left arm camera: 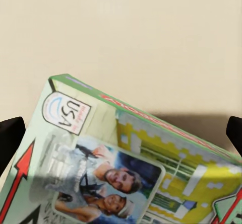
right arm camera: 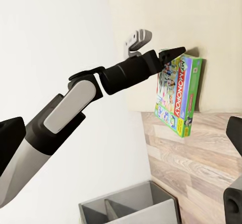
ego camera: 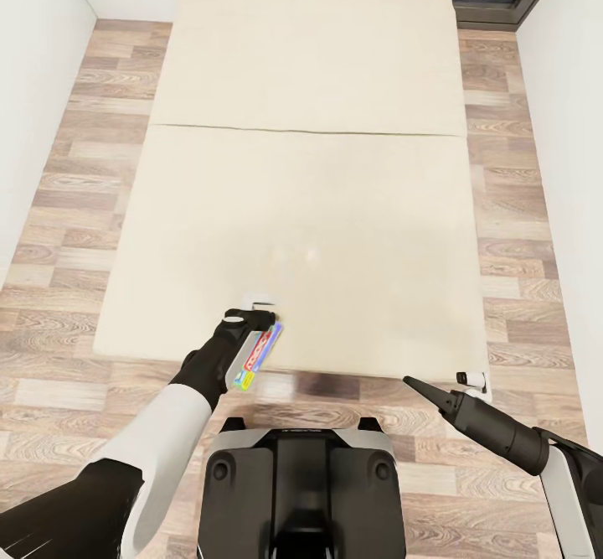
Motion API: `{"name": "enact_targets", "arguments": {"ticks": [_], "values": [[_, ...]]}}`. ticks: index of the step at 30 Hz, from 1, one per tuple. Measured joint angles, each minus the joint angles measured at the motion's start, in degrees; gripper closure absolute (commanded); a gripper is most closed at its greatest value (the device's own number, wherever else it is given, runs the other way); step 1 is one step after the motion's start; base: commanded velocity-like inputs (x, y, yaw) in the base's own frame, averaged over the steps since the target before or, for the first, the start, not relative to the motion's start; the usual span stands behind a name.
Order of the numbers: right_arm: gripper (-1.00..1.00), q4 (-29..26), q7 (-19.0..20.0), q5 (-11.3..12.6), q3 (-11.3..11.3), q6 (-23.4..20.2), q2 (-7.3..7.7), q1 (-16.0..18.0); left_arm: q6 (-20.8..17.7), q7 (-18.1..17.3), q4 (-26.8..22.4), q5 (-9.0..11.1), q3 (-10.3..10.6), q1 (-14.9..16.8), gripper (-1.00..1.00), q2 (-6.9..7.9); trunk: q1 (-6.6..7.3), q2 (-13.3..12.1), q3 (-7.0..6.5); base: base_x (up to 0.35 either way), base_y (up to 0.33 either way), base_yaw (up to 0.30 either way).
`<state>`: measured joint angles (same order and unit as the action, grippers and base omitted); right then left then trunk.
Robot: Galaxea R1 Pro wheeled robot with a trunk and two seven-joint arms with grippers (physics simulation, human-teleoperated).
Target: Put all the toys in the child's room - the three board games (two on the bed and one on the table), the two jigsaw puzzles on the table, and the tennis ball on the table - inside the toy box on the table in the child's room.
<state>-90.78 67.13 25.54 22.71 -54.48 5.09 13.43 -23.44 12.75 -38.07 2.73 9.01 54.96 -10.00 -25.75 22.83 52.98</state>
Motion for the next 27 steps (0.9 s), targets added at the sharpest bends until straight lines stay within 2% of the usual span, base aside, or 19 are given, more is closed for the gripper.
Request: {"name": "enact_targets", "arguments": {"ticks": [7, 14, 17, 20, 25, 27], "values": [[-1.00, 0.00, -0.01, -0.02, 0.00, 0.00, 0.00, 0.00, -0.10, -0.06, -1.56, 0.05, -0.86, 0.03, -1.00, 0.03, 0.00, 0.00, 0.00, 0.000, 0.000, 0.000], [-1.00, 0.00, -0.01, -0.02, 0.02, 0.00, 0.00, 0.00, -1.69, -0.11, -7.82, 0.49, -1.20, -0.02, -1.00, 2.01, 0.00, 0.00, 0.00, 0.000, 0.000, 0.000], [-1.00, 0.00, -0.01, -0.02, -0.03, 0.00, -0.01, 0.00, -3.17, -0.16, -10.31, 0.64, -2.15, -0.03, -1.00, 2.64, 0.00, 0.00, 0.00, 0.000, 0.000, 0.000], [-1.00, 0.00, -0.01, -0.02, -0.05, 0.00, -0.01, 0.00, -3.92, -0.18, -12.05, 0.68, -3.81, -0.04, -1.00, 2.88, 0.00, 0.00, 0.00, 0.000, 0.000, 0.000], [-1.00, 0.00, 0.03, 0.00, 0.02, 0.00, 0.00, 0.00, -5.93, -0.31, -15.95, 0.75, -9.08, -0.10, -1.00, 3.15, 0.00, 0.00, 0.00, 0.000, 0.000, 0.000], [-1.00, 0.00, 0.05, 0.00, 0.05, 0.00, 0.00, 0.00, -7.31, -0.36, -17.25, 0.82, -10.43, -0.15, -1.00, 3.20, 0.00, 0.00, 0.00, 0.000, 0.000, 0.000]]}}
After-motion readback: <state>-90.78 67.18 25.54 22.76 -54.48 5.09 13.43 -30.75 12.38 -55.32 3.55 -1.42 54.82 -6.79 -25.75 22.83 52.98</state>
